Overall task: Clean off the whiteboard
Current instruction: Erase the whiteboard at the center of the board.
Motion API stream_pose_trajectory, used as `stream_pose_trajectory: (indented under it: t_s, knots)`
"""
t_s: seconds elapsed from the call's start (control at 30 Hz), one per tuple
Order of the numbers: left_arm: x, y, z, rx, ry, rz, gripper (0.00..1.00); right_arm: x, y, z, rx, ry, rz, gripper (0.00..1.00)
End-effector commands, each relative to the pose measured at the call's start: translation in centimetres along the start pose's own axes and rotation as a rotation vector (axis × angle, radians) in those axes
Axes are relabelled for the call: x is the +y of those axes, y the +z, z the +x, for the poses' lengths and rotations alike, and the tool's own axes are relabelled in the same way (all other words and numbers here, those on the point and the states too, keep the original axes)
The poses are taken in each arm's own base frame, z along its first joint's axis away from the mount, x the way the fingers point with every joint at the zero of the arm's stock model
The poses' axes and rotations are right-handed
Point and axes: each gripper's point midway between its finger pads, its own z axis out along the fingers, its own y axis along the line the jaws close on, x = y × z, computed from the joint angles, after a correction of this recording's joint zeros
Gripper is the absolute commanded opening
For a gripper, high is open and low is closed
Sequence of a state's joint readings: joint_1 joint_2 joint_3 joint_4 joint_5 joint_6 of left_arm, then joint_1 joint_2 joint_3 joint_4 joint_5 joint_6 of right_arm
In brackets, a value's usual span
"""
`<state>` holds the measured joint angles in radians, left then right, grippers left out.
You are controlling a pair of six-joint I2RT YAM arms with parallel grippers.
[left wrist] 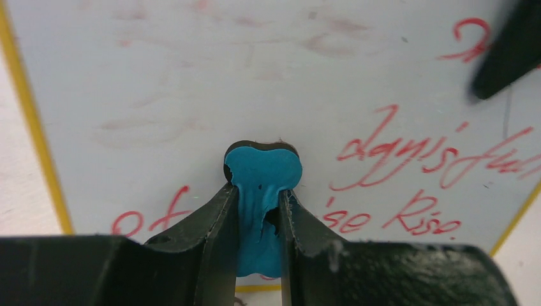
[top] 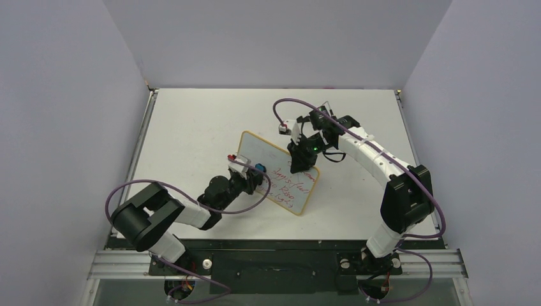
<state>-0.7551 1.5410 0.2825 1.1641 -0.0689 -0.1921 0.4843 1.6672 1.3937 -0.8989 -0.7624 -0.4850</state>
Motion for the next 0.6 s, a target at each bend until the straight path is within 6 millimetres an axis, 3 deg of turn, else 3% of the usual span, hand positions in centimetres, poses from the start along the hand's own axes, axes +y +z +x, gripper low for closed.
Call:
stream_pose_trajectory:
  t_s: [0.0, 0.13, 0.23, 0.4, 0.57]
  knots:
    - [3.3, 0.2, -1.5, -0.025, -0.053, -0.091, 0.00, 0.6, 1.4, 3.4, 0.136, -0.029, -0.034, 0.00]
    - [3.9, 0.3, -2.8, -0.036, -0.038, -0.104, 0.00, 0.7, 1.4, 3.3, 0.136, -0.031, -0.033, 0.00]
    - [3.3, 0.3, -2.9, -0.030, -0.021, -0.072, 0.00, 0.7, 1.4, 3.3, 0.135, -0.031, -0.035, 0.00]
    - [-0.3, 0.4, -1.0, 0.019, 0.039, 0.019, 0.00, 0.7, 1.5, 3.3, 0.137, -0.030, -0.034, 0.00]
    - [-1.1, -0.1, 1.4, 0.055, 0.034, 0.021, 0.00, 0.7, 1.5, 3.3, 0.137, -0.031, -0.034, 0.00]
